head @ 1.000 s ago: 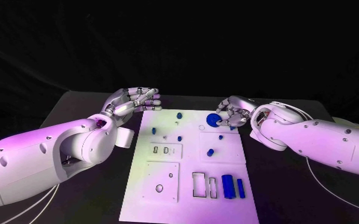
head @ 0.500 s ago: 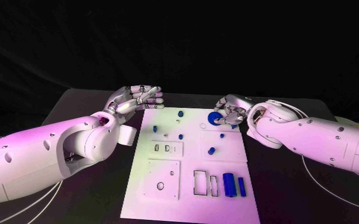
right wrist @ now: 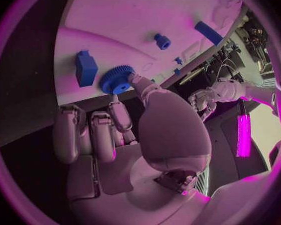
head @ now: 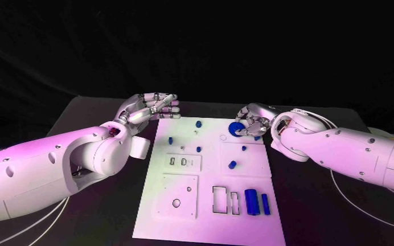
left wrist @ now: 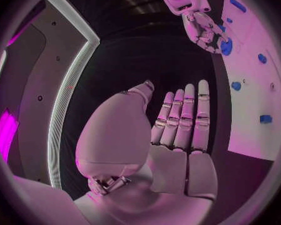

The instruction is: Assemble the parts on the task board

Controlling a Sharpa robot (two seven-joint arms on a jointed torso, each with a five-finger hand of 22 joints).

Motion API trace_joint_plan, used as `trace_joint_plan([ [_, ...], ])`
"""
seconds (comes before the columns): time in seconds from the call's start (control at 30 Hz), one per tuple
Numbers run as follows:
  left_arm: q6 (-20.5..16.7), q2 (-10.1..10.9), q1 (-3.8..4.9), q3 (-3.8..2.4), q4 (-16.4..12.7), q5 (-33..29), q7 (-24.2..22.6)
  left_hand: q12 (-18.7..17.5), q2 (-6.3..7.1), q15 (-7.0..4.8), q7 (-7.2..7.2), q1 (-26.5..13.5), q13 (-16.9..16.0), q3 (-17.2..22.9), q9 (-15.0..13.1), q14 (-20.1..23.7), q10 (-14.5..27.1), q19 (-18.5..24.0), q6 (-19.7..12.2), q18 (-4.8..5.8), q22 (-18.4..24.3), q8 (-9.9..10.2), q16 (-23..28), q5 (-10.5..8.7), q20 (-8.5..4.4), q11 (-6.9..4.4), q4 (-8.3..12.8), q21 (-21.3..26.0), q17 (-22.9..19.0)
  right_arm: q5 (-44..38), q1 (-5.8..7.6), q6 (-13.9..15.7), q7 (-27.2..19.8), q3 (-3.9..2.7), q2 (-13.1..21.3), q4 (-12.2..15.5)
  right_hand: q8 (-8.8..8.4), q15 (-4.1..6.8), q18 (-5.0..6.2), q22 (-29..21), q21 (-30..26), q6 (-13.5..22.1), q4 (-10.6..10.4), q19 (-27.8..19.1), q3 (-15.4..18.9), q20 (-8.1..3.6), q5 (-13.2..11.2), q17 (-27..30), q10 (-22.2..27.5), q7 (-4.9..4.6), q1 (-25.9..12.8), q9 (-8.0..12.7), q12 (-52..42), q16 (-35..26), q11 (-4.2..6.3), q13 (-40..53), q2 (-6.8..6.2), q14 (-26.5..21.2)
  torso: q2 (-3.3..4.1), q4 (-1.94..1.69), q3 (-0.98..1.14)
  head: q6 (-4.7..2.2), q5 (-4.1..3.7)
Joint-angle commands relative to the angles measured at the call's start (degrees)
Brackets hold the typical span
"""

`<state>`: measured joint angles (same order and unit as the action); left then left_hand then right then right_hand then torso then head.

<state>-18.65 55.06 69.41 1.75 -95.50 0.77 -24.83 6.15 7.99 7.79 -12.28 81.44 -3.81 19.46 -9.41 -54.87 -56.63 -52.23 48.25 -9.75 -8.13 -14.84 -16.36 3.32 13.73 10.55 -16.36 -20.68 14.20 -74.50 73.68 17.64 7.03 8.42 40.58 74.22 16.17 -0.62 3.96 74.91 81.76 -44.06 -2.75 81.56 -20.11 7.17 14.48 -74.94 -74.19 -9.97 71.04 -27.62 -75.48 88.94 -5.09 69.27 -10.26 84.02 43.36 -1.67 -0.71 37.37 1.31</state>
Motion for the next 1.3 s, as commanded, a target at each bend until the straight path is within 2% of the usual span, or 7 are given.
trace_joint_plan([
  [0.03, 1.13, -0.05, 0.07, -0.05, -0.11, -0.15, -0.24, -0.28, -0.58, 0.26, -1.39, -0.11, 0.01, 0.37, 0.04, 0.25, -0.17, -0.39, -0.26, -0.71, 0.06, 0.36, 0.23, -0.23, -0.07, 0.12, 0.12, -0.18, 0.06, -1.11, -0.23, -2.07, 0.43, 0.13, -0.06, -0.17, 0.24, -0.41, -1.07, 4.04, 0.23, -0.42, 0.09, 0.37, -0.6, -0.03, -0.31, -11.75, -0.45, -0.02, 0.64, -0.06, -0.38, 0.26, -0.05, 0.31, 0.07, 5.28, 0.01, 0.04, 0.05, 0.02, -0.02],
  [0.37, 1.22, 0.03, 0.07, -0.05, -0.11, -0.15, -0.19, -0.28, -0.58, 0.26, -1.39, -0.11, 0.01, 0.37, 0.04, 0.25, -0.17, -0.39, -0.26, -0.71, 0.06, 0.36, 0.23, -0.23, -0.07, 0.12, 0.12, -0.18, 0.06, -2.67, -0.61, -2.53, 0.42, 0.19, 0.0, -0.14, 0.5, -0.51, -1.27, 5.04, 0.83, -1.26, 2.05, 0.87, -4.48, 0.09, -1.97, -12.69, -1.57, -0.17, 2.74, 0.05, -1.95, 0.51, -0.14, 2.54, 0.39, 5.46, 0.03, 0.01, 0.06, 0.11, 0.03],
  [0.53, 1.25, 0.06, 0.07, -0.05, -0.1, -0.15, -0.17, -0.37, -0.72, 0.25, -1.37, -0.06, 0.01, 0.52, 0.05, 0.25, -0.24, -0.39, -0.26, -0.71, 0.09, 0.37, 0.28, -0.24, -0.07, 0.11, 0.15, -0.18, 0.15, -3.63, -0.7, -1.41, 0.16, 0.2, 0.07, 0.06, 1.09, -0.33, -1.39, 5.71, 1.25, -3.46, 2.94, 1.25, -7.83, -0.02, -3.54, -13.04, -2.74, 0.16, 2.9, 0.1, -3.07, 0.59, 0.14, 4.08, 0.98, 5.53, 0.04, 0.02, 0.05, 0.19, 0.01],
  [0.73, 1.28, 0.08, 0.07, -0.05, -0.07, -0.15, -0.15, -0.37, -0.72, 0.25, -1.37, -0.06, 0.01, 0.52, 0.05, 0.25, -0.24, -0.39, -0.26, -0.71, 0.09, 0.37, 0.28, -0.24, -0.07, 0.11, 0.15, -0.18, 0.15, -5.26, -0.82, 2.63, -0.89, 0.21, 0.25, 0.72, 2.37, 0.4, -1.64, 6.81, 2.0, -6.72, 3.85, 1.99, -11.28, -0.62, -3.87, -13.54, -4.42, 1.2, 2.65, -0.44, -4.44, 0.71, 1.03, 6.05, 1.83, 5.64, 0.04, 0.03, 0.05, 0.15, 0.01],
  [0.83, 1.33, 0.08, 0.07, -0.05, -0.04, -0.15, -0.14, -0.37, -0.72, 0.25, -1.37, -0.06, 0.01, 0.52, 0.05, 0.25, -0.24, -0.39, -0.26, -0.71, 0.09, 0.37, 0.28, -0.24, -0.07, 0.11, 0.15, -0.18, 0.15, -6.2, -0.88, 4.81, -1.27, 0.21, 0.28, 1.17, 2.54, 0.64, -1.71, 7.12, 2.18, -7.12, 3.4, 2.18, -11.72, -0.88, -6.14, -13.6, -4.93, 1.49, 0.99, -0.7, -4.81, 0.72, 1.27, 6.6, 1.75, 5.66, 0.03, 0.02, 0.04, 0.08, -0.01],
  [1.03, 1.45, 0.02, 0.07, -0.05, 0.0, -0.15, -0.11, -0.37, -0.72, 0.25, -1.37, -0.06, 0.01, 0.52, 0.05, 0.25, -0.24, -0.39, -0.26, -0.71, 0.09, 0.37, 0.28, -0.24, -0.07, 0.11, 0.15, -0.18, 0.15, -9.37, -0.93, 8.51, -1.65, 0.21, 0.33, 2.28, 2.57, 0.72, -1.79, 7.44, 2.4, -7.2, 3.31, 2.42, -11.76, -0.98, -6.89, -13.57, -5.19, 1.56, 0.29, -0.82, -5.01, 0.71, 1.33, 6.93, 1.45, 5.65, 0.03, -0.05, 0.03, -0.12, -0.1],
  [1.3, 1.59, 0.03, 0.07, -0.04, 0.06, -0.15, -0.01, -0.44, -0.76, 0.25, -1.36, -0.06, 0.01, 0.6, 0.05, 0.25, -0.3, -0.4, -0.25, -0.71, 0.12, 0.38, 0.31, -0.25, -0.08, 0.11, 0.16, -0.19, 0.24, -15.13, -0.83, 11.72, -1.02, 0.18, 0.94, 6.06, 2.61, 0.75, -1.99, 8.16, 2.94, -7.28, 3.32, 2.99, -11.78, -1.0, -7.03, -13.66, -5.39, 1.62, 0.13, -0.87, -5.17, 0.73, 1.37, 7.17, 1.32, 5.67, 0.0, 0.07, -0.01, -0.57, -0.1],
])
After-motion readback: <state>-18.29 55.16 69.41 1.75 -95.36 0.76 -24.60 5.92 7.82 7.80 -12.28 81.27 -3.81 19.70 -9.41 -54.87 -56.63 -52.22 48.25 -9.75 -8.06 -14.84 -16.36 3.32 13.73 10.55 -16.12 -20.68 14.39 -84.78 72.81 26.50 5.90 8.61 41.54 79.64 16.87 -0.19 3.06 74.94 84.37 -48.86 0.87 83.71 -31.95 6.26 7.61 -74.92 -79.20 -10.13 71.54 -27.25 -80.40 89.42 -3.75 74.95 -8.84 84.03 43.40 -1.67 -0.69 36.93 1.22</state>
